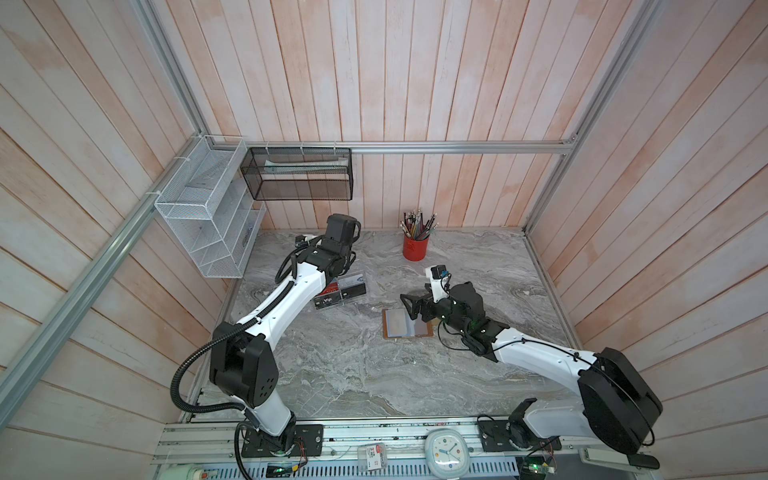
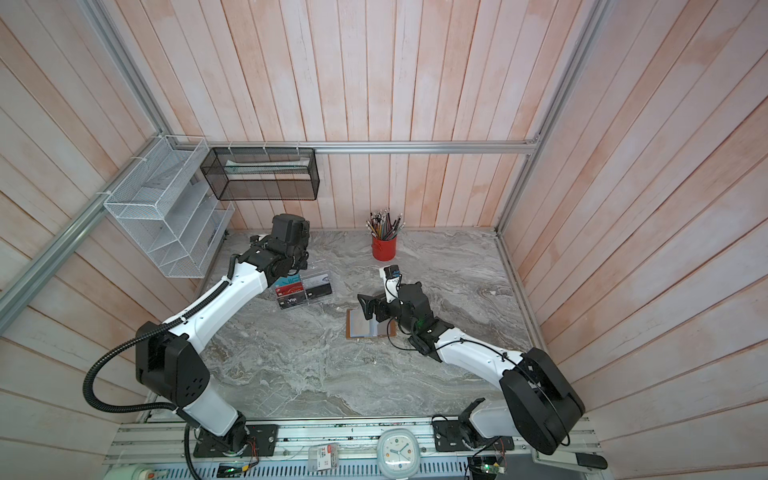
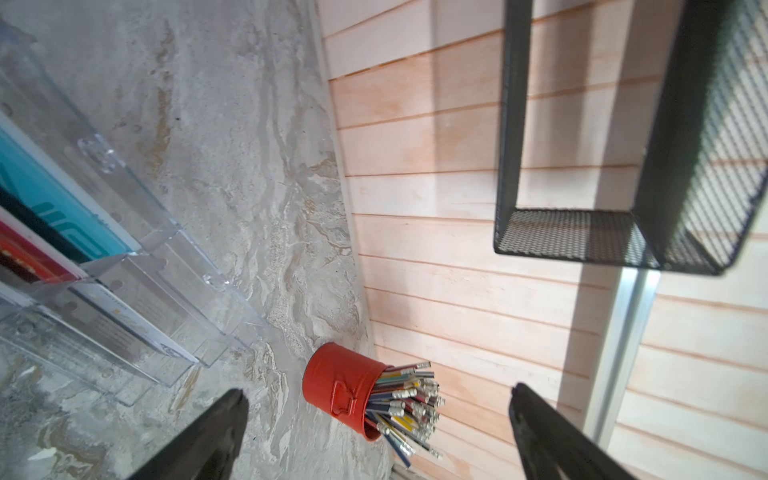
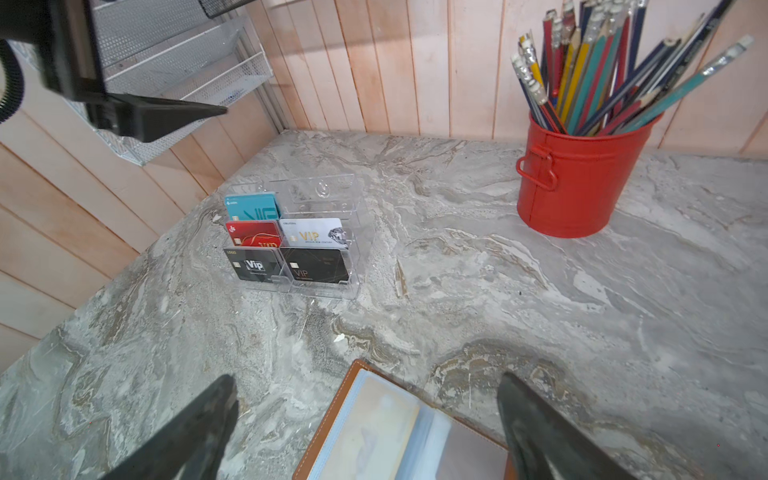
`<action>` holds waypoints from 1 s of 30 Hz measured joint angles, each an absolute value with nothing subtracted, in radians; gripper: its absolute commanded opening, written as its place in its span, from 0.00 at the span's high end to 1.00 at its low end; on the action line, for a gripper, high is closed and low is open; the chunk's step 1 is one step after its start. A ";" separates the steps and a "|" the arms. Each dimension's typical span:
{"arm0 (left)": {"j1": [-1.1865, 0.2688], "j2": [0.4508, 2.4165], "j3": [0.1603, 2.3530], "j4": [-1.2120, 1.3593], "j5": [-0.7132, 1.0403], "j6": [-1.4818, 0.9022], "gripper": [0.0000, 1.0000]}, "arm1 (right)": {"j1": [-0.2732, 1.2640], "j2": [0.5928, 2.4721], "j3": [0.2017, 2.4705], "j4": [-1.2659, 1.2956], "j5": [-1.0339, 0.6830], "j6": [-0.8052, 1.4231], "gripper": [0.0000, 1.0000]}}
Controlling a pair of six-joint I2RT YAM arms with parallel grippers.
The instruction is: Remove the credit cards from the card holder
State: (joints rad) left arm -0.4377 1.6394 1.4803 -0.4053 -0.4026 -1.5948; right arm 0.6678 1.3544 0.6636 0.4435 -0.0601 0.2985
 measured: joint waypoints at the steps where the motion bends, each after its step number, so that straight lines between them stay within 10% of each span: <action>1: -0.443 1.625 1.462 -0.387 -0.403 -1.555 0.00 | 0.662 1.360 0.668 0.434 -0.062 0.308 0.02; 17: -0.651 1.386 1.091 0.036 -0.432 -0.574 0.00 | 0.577 1.365 0.671 0.305 -0.058 0.458 0.02; 30: -0.686 1.251 0.815 0.079 -0.363 -0.254 0.00 | 0.639 1.497 0.685 0.181 0.073 0.531 0.02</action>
